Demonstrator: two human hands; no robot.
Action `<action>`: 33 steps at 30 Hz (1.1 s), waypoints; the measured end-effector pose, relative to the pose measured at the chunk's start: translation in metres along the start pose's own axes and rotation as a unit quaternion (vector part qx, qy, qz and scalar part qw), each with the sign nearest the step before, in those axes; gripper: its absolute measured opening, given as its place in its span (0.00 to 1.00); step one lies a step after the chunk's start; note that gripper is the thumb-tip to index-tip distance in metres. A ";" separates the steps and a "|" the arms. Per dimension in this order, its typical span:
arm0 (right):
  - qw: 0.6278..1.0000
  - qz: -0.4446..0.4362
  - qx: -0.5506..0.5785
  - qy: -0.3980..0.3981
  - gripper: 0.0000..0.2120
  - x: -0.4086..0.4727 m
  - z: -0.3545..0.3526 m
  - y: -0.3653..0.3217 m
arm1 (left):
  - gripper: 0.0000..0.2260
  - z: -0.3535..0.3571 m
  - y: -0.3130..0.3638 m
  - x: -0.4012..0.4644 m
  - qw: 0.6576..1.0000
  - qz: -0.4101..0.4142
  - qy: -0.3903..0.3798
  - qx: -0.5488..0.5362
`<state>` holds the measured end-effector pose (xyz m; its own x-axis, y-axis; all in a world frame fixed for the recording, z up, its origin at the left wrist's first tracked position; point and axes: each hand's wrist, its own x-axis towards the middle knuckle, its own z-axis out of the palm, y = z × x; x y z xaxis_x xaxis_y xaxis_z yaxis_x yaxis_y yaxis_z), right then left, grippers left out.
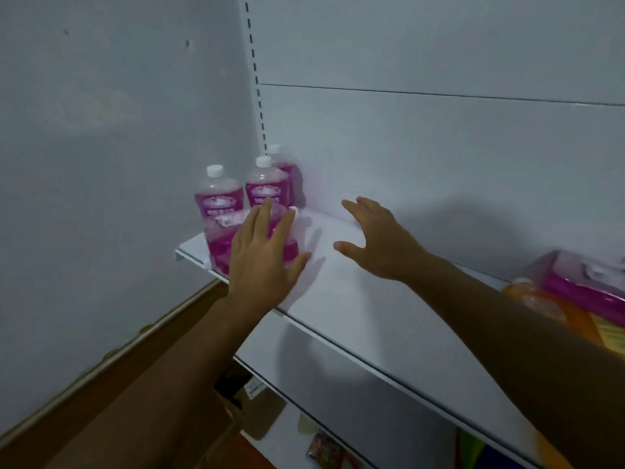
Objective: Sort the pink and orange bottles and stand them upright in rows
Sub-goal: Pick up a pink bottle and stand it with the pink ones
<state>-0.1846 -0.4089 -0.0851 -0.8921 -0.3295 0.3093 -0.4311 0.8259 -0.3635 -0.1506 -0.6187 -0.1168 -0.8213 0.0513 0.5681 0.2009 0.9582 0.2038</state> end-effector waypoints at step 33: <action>0.913 0.324 -0.247 0.018 0.37 -0.251 -0.156 0.179 | 0.28 0.098 0.332 0.003 0.876 0.248 -0.269 -0.315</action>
<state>-0.0166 -0.1069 -0.0904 -0.9291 0.3095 0.2025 0.3074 0.9506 -0.0423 -0.1389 -0.2730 -0.1252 -0.6477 0.7050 0.2888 0.7203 0.4431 0.5337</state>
